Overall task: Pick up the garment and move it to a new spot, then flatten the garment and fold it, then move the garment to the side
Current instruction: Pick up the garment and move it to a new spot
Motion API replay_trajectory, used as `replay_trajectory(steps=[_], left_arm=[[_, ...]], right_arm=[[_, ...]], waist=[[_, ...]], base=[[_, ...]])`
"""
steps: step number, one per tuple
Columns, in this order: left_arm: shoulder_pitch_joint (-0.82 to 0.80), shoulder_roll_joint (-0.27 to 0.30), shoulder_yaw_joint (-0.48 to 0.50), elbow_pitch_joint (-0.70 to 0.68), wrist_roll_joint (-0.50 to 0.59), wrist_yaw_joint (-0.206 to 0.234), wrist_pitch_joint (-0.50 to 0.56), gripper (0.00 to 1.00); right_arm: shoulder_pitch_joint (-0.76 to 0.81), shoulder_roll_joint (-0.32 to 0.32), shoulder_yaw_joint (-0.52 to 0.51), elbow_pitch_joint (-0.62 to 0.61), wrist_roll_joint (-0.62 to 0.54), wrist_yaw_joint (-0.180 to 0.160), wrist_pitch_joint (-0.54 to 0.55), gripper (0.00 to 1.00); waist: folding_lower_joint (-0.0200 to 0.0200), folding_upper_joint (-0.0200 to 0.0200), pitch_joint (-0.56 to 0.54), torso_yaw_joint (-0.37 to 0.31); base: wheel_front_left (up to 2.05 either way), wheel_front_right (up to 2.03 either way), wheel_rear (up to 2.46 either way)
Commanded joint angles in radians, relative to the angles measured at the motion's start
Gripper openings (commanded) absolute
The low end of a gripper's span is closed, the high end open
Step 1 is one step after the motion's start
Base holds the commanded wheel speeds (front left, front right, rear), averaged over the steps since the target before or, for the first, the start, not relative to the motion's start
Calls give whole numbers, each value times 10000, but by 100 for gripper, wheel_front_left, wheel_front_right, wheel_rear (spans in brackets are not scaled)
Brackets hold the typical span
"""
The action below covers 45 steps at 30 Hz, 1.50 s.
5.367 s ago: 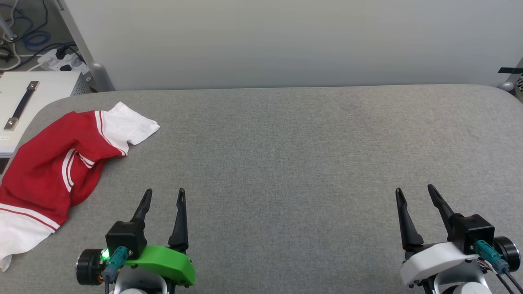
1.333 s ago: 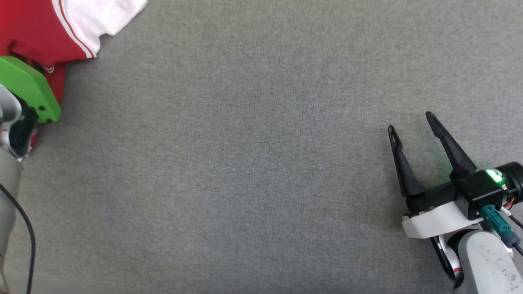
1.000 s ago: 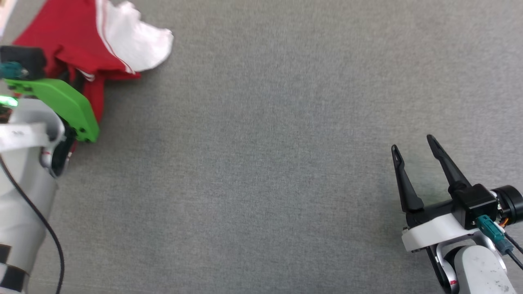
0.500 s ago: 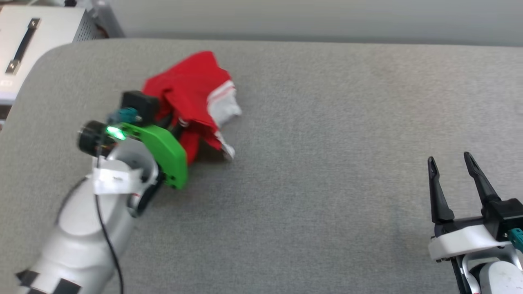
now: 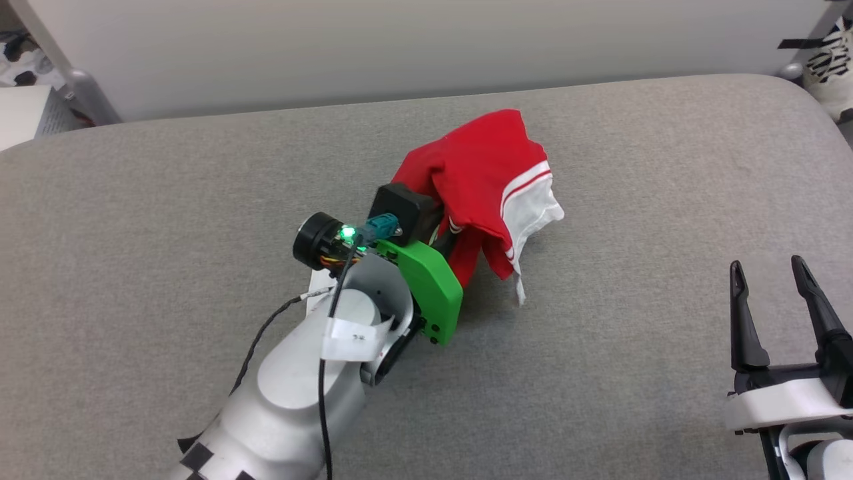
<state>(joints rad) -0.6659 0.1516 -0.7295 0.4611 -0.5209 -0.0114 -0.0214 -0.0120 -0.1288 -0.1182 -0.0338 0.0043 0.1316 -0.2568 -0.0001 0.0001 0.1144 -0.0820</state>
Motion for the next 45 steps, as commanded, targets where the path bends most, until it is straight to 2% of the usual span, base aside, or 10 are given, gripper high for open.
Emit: replay_trajectory(steps=[1,4,11,12,13,14,20,33,39,45], left_arm=[[-185,-113,-148,193,188,72,-70,0],[-116,-437,-605,839,372,53,-26,0],[-56,-792,-1361,2565,647,-78,-147,0],[-43,-832,-1449,2823,634,-126,-139,9],[-45,-859,-1530,3012,639,-167,-135,27],[-46,-889,-1592,3209,616,-213,-182,100],[-141,-986,-1710,3861,328,-383,-843,100],[460,-962,-1737,4022,-265,-478,-1751,100],[838,-337,-1010,3302,-661,-20,-2184,100],[1828,587,187,1487,-985,503,-2391,100]], right_arm=[[41,40,-2,-112,-23,-9,-48,100],[4,87,-11,-253,-43,-9,-49,100],[-200,236,167,-342,-70,-9,-49,100],[-228,264,194,-326,-75,-9,-49,100],[-244,286,206,-312,-77,-9,-49,100],[-263,310,230,-282,-79,-9,-49,100],[-312,326,243,-47,-81,-9,-49,100],[355,270,-11,125,-100,-9,-49,100],[704,361,-15,37,-99,-9,-49,100],[1064,419,190,-24,-33,-9,-49,100]], waist=[[1,-1,113,-374],[1,-1,348,-564],[1,-1,925,-785],[1,-1,991,-786],[1,-1,1038,-764],[1,-1,1069,-737],[1,-1,830,-293],[1,-1,-900,967],[1,-1,-1432,1280],[1,-1,-1566,1353]], base=[[0,0,0],[0,0,0],[0,0,0],[0,0,0],[0,0,0],[0,0,0],[0,0,0],[0,0,0],[0,0,0],[0,0,0]])
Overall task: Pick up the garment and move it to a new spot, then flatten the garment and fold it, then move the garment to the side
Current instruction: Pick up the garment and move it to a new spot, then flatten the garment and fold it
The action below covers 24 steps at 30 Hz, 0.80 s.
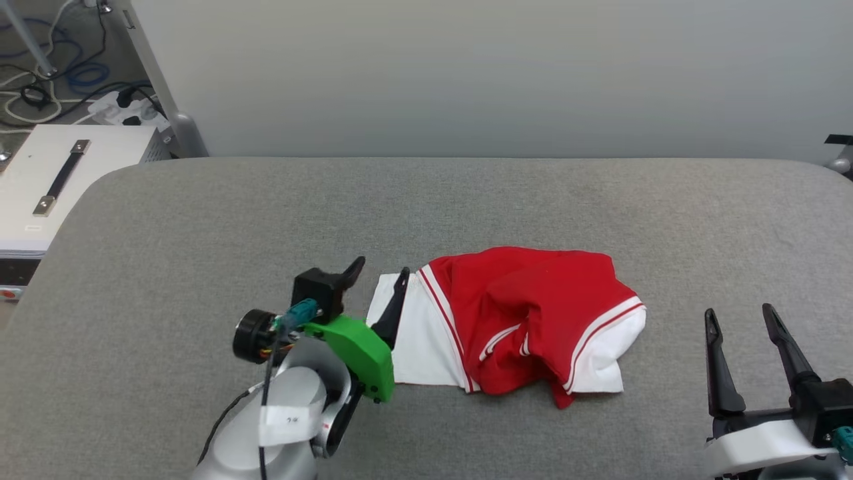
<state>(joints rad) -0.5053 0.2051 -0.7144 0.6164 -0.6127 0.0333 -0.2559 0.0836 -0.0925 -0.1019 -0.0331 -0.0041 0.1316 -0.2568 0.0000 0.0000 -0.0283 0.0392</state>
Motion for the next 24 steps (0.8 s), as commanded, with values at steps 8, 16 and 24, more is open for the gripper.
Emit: replay_trajectory(steps=[8,16,24], left_arm=[[2784,608,2123,-3494,621,425,-56,100],[4394,-18,3589,-4584,1413,291,-57,100],[4570,-394,4056,-4194,1905,-235,-58,100]], right_arm=[[291,-30,264,26,281,-9,-49,100],[318,-43,282,50,358,-9,-49,100],[207,-136,372,69,369,-9,-49,100]], waist=[[0,0,9,62],[0,0,48,-13],[0,0,184,-119]], base=[[0,0,0],[0,0,0],[0,0,0]])
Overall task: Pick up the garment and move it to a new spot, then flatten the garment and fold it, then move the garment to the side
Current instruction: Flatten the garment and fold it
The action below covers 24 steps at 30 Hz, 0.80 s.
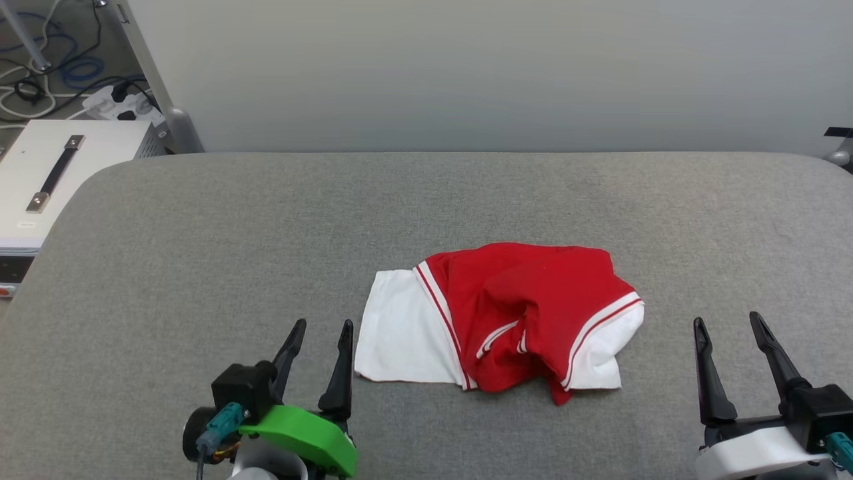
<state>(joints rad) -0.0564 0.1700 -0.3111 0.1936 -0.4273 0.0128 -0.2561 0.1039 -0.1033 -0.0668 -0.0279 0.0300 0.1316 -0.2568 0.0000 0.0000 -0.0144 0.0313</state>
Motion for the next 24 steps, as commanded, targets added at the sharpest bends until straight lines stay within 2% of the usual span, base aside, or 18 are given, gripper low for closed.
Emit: replay_trajectory(steps=[1,6,11,16,24], left_arm=[[40,-57,-8,242,18,-67,-3,100],[-478,-147,62,851,-285,158,1027,100],[-1082,-49,-206,1120,-410,354,2924,100],[-1634,201,-383,1313,-270,835,4621,100],[-2156,509,-524,1735,101,1314,5481,100]], right_arm=[[-19,-41,32,14,28,-9,-49,100],[-75,-78,84,-12,-12,-9,-49,100],[-208,-110,175,-32,-52,-9,-49,100],[-414,-118,281,-43,-61,-9,-49,100],[-681,-112,427,-41,-64,-9,-49,100]], waist=[[0,0,94,-73],[0,0,466,-254],[0,0,1008,-471],[0,0,1544,-694],[0,0,2159,-979]], base=[[0,0,0],[0,0,0],[0,0,0],[0,0,0],[0,0,0]])
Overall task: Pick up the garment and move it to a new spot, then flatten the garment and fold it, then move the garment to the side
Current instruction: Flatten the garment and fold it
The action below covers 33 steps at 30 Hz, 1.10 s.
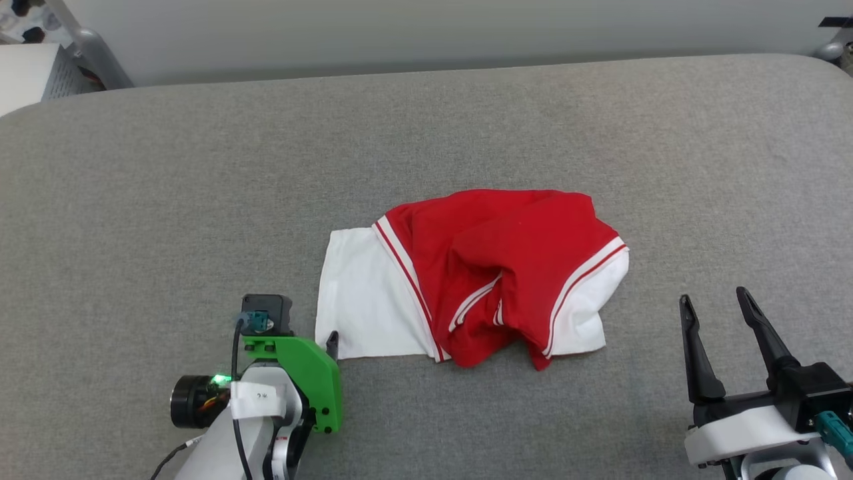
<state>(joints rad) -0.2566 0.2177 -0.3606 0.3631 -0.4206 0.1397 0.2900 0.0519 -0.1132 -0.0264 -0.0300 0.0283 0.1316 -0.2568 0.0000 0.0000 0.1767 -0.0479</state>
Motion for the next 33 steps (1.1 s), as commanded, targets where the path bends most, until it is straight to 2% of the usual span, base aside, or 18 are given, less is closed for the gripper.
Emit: replay_trajectory(steps=[1,4,5,6,9,17,24,33], left_arm=[[-172,32,-52,101,29,48,91,100],[-182,91,-194,367,42,1,403,99],[-190,98,-205,411,26,-25,411,45],[-189,98,-217,466,-7,-69,408,0],[-182,106,-200,560,-79,-120,322,0],[-349,229,388,374,-288,-4,-916,0],[-486,882,1295,134,-625,91,-1631,0],[-488,1676,2315,361,-1118,212,-1952,0]], right_arm=[[-186,-19,27,-12,-40,-9,-49,100],[-258,-47,25,6,-17,-9,-49,100],[-273,-49,22,8,-14,-9,-49,100],[-287,-49,21,14,-17,-9,-49,100],[-307,-49,12,41,-34,-9,-49,100],[-317,-27,-12,208,-114,-9,-49,100],[-248,1,-40,301,-138,-9,-49,100],[-268,-48,-21,331,-182,-9,-49,100]], waist=[[0,0,306,-208],[0,0,455,-241],[0,0,490,-242],[0,0,519,-237],[0,0,558,-184],[0,0,258,163],[0,0,-18,432],[0,0,137,581]], base=[[0,0,0],[0,0,0],[0,0,0],[0,0,0],[0,0,0],[0,0,0],[0,0,0],[0,0,0]])
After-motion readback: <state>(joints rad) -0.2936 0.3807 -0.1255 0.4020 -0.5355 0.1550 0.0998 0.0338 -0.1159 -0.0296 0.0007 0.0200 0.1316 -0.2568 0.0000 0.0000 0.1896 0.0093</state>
